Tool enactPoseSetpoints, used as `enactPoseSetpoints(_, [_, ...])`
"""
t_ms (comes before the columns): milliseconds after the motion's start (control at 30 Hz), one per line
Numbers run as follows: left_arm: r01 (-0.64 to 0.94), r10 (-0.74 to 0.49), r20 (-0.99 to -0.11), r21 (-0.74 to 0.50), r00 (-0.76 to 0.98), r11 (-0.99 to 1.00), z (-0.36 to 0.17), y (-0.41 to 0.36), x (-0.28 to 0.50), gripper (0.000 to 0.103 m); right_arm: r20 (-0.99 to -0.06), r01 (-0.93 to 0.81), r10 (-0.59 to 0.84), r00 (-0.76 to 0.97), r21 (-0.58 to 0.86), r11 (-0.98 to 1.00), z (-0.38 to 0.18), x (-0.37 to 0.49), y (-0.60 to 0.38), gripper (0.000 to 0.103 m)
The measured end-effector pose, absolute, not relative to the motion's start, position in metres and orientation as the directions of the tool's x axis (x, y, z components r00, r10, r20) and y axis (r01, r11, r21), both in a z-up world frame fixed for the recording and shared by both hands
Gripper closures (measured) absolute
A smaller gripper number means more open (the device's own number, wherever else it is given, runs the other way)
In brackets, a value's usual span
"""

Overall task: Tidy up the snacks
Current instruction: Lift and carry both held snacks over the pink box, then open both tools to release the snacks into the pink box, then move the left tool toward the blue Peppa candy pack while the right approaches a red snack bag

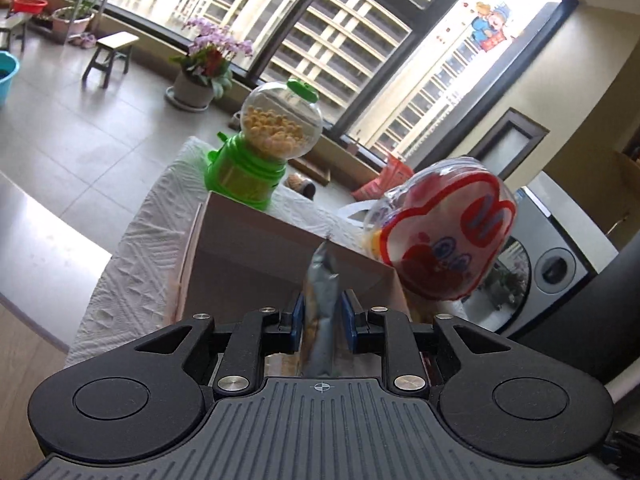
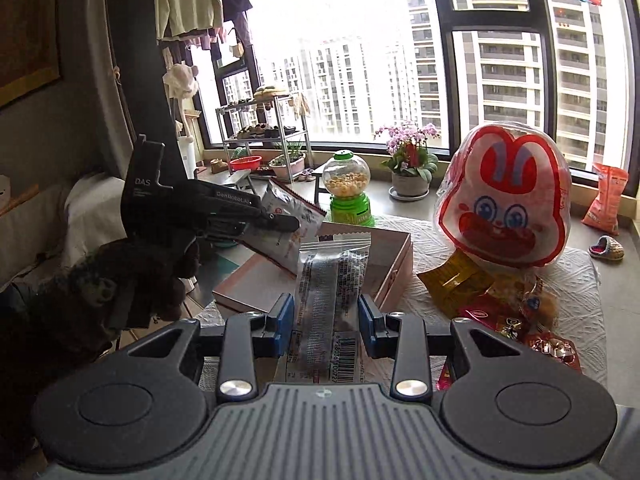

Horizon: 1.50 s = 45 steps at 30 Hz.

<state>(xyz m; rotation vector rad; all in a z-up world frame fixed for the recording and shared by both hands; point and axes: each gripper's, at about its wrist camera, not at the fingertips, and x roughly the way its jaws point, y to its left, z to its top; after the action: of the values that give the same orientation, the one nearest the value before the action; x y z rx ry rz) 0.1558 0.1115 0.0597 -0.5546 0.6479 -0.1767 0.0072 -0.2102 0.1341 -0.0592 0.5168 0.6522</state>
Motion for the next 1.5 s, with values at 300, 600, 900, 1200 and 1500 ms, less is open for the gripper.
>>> enactPoseSetpoints(300, [-0.072, -0.195, -0.431, -0.53, 0.881, 0.845, 0.068, 0.136, 0.083, 0.078, -0.559, -0.572, 0.538, 0.631, 0.134, 0.809, 0.123, 0.064, -0.174, 0.069])
enactPoseSetpoints(600, [0.024, -0.305, -0.416, -0.559, 0.857, 0.829, 0.055, 0.117, 0.021, 0.078, -0.698, -0.547, 0.509, 0.503, 0.199, 0.813, 0.071, 0.169, -0.048, 0.068])
enactPoseSetpoints(900, [0.051, -0.397, -0.481, -0.585, 0.782, 0.809, 0.026, 0.093, 0.021, 0.078, -0.674, -0.54, 0.464, 0.574, 0.114, 0.834, 0.085, 0.141, -0.099, 0.056])
enactPoseSetpoints(1200, [0.141, -0.484, -0.524, -0.562, 0.701, 0.815, 0.021, 0.044, 0.028, 0.078, -0.666, -0.274, 0.223, 0.712, 0.029, 0.961, 0.074, 0.115, -0.261, 0.038])
enactPoseSetpoints(1500, [0.155, -0.465, -0.588, -0.499, 0.662, 0.852, 0.021, 0.02, 0.031, 0.078, -0.661, -0.168, 0.216, 0.718, 0.137, 0.976, 0.034, 0.133, -0.298, 0.038])
